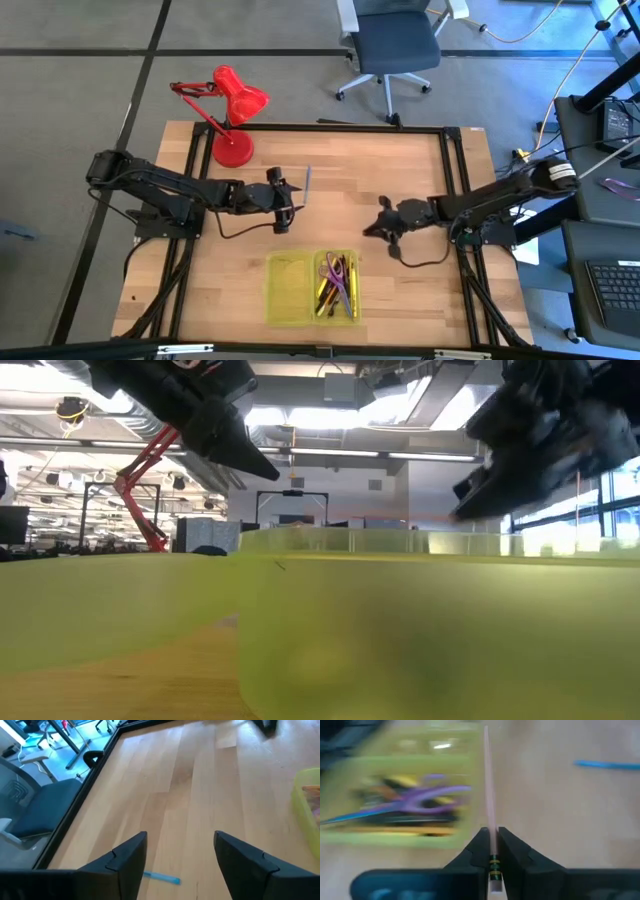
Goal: Pick & place school supplies into a supply box
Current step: Put the pink pencil into the yellow supply box
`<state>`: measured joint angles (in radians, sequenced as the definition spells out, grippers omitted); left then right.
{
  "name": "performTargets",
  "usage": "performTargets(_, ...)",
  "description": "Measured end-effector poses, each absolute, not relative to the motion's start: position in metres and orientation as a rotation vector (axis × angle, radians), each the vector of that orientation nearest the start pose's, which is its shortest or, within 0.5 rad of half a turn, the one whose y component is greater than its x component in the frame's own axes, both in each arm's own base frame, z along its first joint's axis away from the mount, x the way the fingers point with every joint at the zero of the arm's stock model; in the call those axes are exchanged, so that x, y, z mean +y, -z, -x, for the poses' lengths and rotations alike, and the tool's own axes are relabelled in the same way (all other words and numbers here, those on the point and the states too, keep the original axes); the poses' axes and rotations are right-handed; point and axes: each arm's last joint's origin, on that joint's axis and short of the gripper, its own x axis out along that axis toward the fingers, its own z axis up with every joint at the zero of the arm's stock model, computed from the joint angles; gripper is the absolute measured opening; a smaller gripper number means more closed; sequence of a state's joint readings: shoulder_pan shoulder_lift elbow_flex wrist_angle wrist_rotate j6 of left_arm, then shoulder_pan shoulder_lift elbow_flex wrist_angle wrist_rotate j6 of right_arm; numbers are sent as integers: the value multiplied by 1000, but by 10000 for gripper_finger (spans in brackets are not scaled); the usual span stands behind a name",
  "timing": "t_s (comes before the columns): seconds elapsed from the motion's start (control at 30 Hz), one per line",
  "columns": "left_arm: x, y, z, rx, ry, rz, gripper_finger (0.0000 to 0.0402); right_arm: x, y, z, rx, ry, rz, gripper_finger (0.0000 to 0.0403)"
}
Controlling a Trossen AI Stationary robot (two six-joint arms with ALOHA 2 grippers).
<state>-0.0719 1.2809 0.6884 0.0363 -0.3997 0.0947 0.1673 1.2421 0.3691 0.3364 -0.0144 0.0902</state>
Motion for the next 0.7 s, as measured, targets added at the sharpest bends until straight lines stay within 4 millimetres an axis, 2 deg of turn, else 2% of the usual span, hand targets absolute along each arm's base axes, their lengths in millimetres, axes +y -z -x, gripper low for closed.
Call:
performTargets(0.2,-8,-221,-261,556,-294,-218,220,49,-183,-220,539,-574,-85,30)
performTargets(0.3,-8,-220,-261,556,-294,-218,223,53,-190,-222,474,-720,10,33)
performTargets(0.47,-8,-221,-261,547,-295,-216,222,55,-195,-230,361,-805,225,35)
performTargets(0.7,-8,-222,-262,541,-295,-214,221,60,-186,-256,310,-877,308,36)
